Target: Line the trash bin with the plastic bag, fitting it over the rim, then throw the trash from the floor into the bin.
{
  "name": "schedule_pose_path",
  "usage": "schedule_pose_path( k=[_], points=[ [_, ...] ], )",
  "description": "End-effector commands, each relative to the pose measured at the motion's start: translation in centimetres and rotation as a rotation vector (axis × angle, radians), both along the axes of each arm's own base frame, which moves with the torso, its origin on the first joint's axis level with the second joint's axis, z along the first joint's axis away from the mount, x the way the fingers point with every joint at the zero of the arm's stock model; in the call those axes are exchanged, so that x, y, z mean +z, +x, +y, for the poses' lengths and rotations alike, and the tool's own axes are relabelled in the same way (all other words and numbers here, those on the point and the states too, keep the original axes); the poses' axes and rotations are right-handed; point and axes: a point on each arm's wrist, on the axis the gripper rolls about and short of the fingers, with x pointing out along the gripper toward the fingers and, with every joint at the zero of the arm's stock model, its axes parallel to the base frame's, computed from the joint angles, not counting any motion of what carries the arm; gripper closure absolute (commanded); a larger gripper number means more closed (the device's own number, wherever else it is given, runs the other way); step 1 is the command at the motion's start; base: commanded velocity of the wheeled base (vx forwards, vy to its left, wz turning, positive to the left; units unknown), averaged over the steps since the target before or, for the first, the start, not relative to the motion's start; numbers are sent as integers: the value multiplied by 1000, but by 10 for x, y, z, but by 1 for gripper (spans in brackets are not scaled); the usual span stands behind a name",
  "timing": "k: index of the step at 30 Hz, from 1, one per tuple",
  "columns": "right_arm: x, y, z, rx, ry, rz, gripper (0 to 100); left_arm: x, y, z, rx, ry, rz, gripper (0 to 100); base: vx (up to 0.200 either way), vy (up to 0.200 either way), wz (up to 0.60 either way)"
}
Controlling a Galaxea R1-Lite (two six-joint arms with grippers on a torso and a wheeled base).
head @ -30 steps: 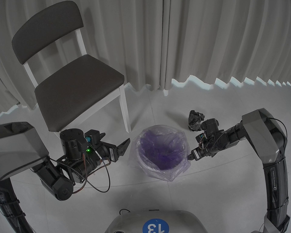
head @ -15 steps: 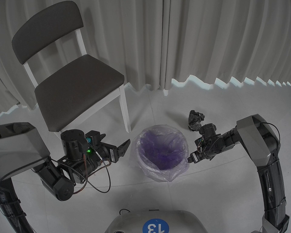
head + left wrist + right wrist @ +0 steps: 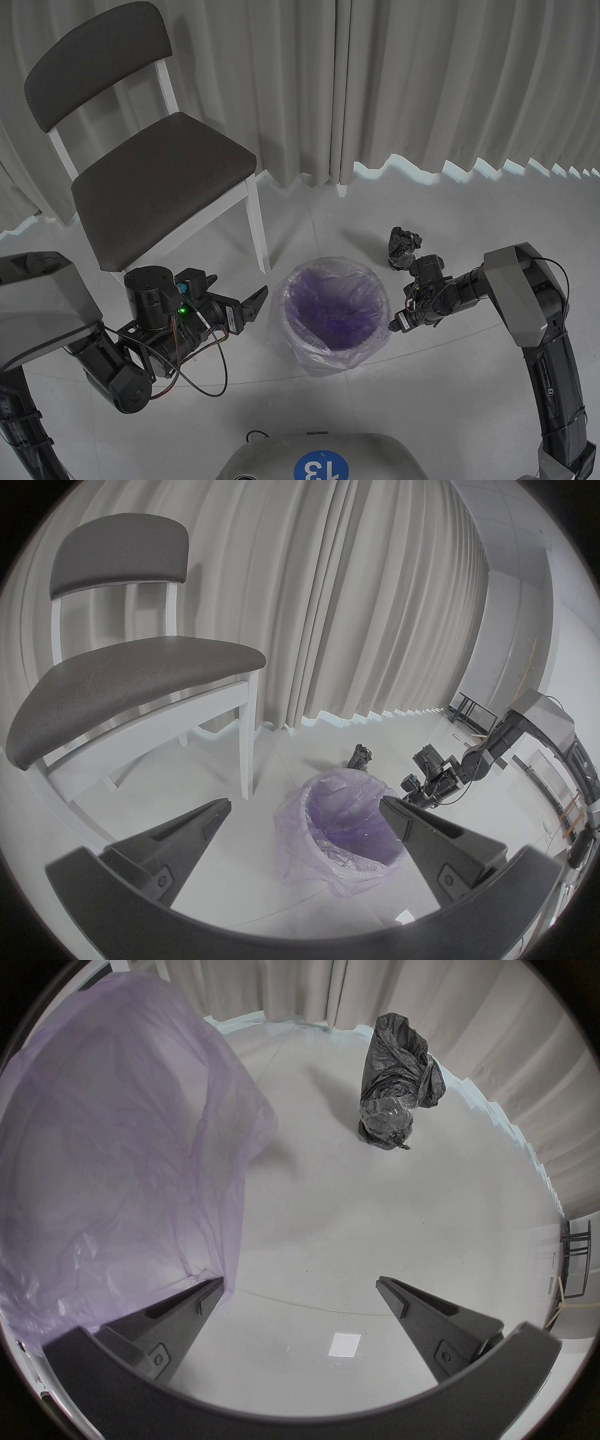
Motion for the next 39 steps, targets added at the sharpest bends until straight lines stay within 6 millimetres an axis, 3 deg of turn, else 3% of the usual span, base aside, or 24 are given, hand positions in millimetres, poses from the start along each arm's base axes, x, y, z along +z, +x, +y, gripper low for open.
schedule_pose_path(
  k=[1,7,9,13,21,29,31,39],
  points=[
    [13,0,-5,-2,16,-17,0,0,0,-1,-3,-1,0,0,0,0,0],
    [53,-15,-9,0,77,-33,0,-1,-1,0,-2,0,4,0,0,0,0],
    [58,-18,-9,2,83,-33,0,-1,-2,0,-1,2,5,0,0,0,0],
    [96,-43,-18,13,114,-44,0,2,-5,-1,-14,0,-1,0,0,0,0],
    [151,-79,-41,-41,146,-107,0,17,-11,-6,-48,-52,-83,0,0,0,0],
    [197,-122,-49,-136,288,-234,0,14,-15,-7,-87,-44,-80,0,0,0,0],
    [215,-149,-57,-142,304,-291,0,21,-10,-9,-83,-37,-80,0,0,0,0],
    [243,-216,-67,-136,324,-440,0,71,-24,-2,-75,-23,-37,0,0,0,0]
  ],
)
